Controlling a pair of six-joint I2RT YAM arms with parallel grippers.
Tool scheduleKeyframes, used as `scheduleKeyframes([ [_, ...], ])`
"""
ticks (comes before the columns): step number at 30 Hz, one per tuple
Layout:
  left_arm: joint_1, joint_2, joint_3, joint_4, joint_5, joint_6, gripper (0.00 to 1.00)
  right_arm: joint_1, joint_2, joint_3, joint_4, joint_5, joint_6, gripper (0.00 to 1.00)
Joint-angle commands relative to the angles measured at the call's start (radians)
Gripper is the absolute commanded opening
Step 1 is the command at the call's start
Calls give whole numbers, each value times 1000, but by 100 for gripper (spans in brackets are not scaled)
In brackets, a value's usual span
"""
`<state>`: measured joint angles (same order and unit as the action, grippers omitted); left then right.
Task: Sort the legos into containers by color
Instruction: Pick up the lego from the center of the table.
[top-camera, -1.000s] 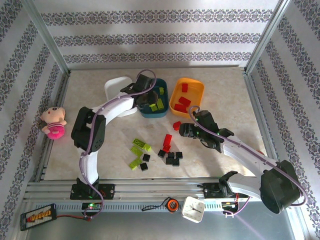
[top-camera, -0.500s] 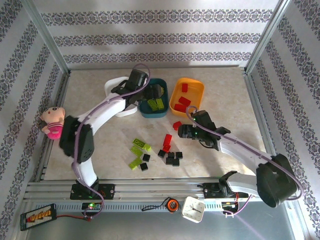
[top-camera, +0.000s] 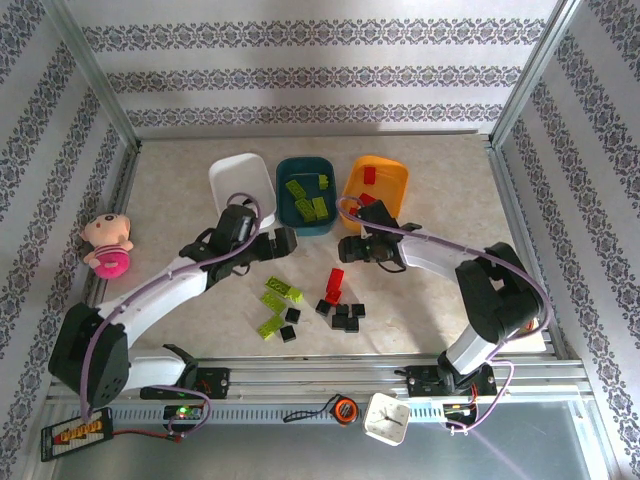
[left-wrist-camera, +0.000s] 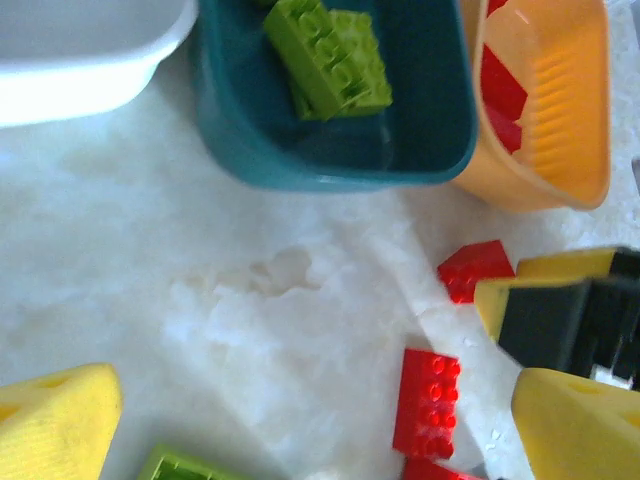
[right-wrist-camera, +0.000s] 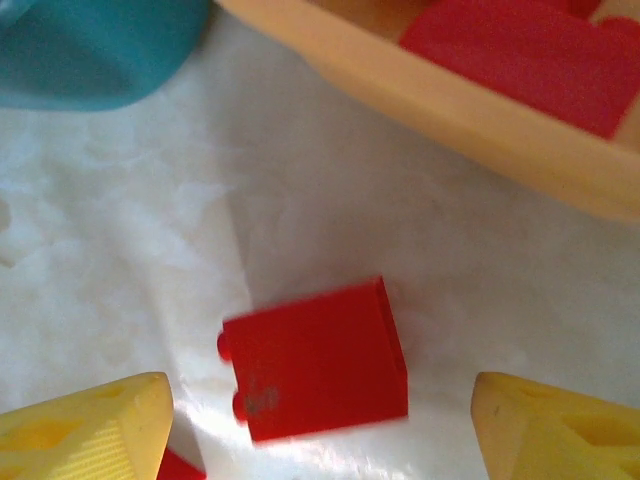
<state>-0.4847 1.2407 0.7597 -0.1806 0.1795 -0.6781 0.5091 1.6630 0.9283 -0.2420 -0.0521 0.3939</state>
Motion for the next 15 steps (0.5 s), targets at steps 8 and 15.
scheduleKeyframes([
  [8,-7,-186,-216,57,-58,-81,100,20,110,75,-22,40,-31,71],
  [15,-7,-227,-268,101,-81,-107,100,29,121,69,-22,43,-32,62],
])
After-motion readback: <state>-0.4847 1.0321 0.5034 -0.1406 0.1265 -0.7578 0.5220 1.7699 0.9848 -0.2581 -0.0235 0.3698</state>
